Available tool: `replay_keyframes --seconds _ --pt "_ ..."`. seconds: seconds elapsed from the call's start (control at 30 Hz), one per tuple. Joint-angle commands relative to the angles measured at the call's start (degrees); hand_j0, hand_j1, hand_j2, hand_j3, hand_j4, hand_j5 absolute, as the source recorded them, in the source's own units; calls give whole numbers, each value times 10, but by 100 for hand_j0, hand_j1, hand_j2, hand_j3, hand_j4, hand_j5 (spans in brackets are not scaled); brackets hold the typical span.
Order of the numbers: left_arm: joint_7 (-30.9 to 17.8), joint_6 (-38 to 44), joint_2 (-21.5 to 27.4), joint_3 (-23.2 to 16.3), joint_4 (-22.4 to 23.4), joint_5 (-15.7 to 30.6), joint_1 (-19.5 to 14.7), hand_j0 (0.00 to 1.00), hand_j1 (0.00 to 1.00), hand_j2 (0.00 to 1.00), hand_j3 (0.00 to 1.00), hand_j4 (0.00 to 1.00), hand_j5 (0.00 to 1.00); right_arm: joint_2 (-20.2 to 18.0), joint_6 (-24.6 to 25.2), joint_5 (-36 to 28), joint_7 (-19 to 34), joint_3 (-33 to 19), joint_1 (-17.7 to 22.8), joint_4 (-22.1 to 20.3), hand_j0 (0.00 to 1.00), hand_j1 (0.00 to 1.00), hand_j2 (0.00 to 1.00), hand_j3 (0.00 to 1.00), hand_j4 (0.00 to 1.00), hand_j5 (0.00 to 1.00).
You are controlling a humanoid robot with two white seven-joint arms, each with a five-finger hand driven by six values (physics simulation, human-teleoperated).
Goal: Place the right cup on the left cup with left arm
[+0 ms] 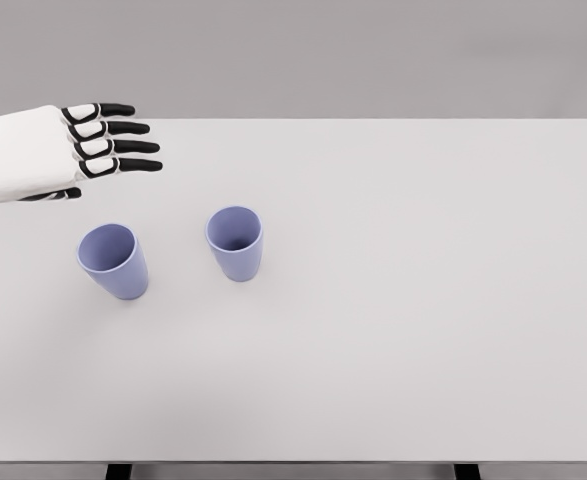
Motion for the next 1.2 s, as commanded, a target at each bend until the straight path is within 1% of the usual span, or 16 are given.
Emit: replay_keyframes --seconds 0.0,0.2,0.37,0.43,0.53,0.57,0.6,0.67,0.8,0.83,0.87,0.9,0.97,1.03,1.13,1.17 --pt "1 -1 -1 2 0 4 0 100 100 100 100 100 100 0 -2 -1 0 -4 0 -1 100 100 100 100 100 100" --pt "0 -1 -4 17 -1 5 0 100 100 100 100 100 100 0 2 0 0 -1 1 2 100 100 100 100 100 100" --pt "-12 -1 -70 22 -3 2 1 100 100 100 100 100 100 0 2 0 0 -1 1 3 100 100 100 100 100 100" --pt "-16 -1 -81 22 -3 -9 0 100 100 100 100 100 100 0 2 0 0 -1 1 3 100 100 100 100 100 100" --pt "-14 -1 -77 64 -3 -17 3 100 100 100 100 100 100 0 2 0 0 -1 1 3 100 100 100 100 100 100" --pt "-15 -1 -76 69 -5 -18 3 100 100 100 100 100 100 0 2 0 0 -1 1 2 100 100 100 100 100 100" --pt "-19 -1 -77 69 -9 -19 3 100 100 100 100 100 100 0 2 0 0 -1 1 2 100 100 100 100 100 100" --pt "-60 -1 -77 73 -11 -9 2 100 100 100 100 100 100 0 2 0 0 -1 1 3 100 100 100 100 100 100" --pt "-70 -1 -71 72 -12 13 5 100 100 100 100 100 100 0 2 0 0 -1 1 3 100 100 100 100 100 100" --pt "-104 -1 -74 73 -10 35 15 100 100 100 100 100 100 0 2 0 0 -1 1 3 100 100 100 100 100 100" --pt "-156 -1 -77 74 -11 72 31 100 100 100 100 100 100 0 2 0 0 -1 1 3 100 100 100 100 100 100" --pt "-192 -1 -80 72 -12 90 37 100 100 100 100 100 100 0 2 0 0 -1 1 3 100 100 100 100 100 100" --pt "-209 -1 -87 72 -17 95 51 100 100 100 100 100 100 0 2 0 0 -1 1 3 100 100 100 100 100 100" --pt "-217 -1 -99 72 -25 97 50 100 100 100 100 100 100 0 2 0 0 -1 1 3 100 100 100 100 100 100" --pt "-317 -1 -101 86 -37 149 42 100 100 100 100 100 100 0 2 0 0 -1 1 3 100 100 100 100 100 100" --pt "-339 -1 -102 92 -38 159 41 100 100 100 100 100 100 0 2 0 0 -1 1 3 100 100 100 100 100 100"
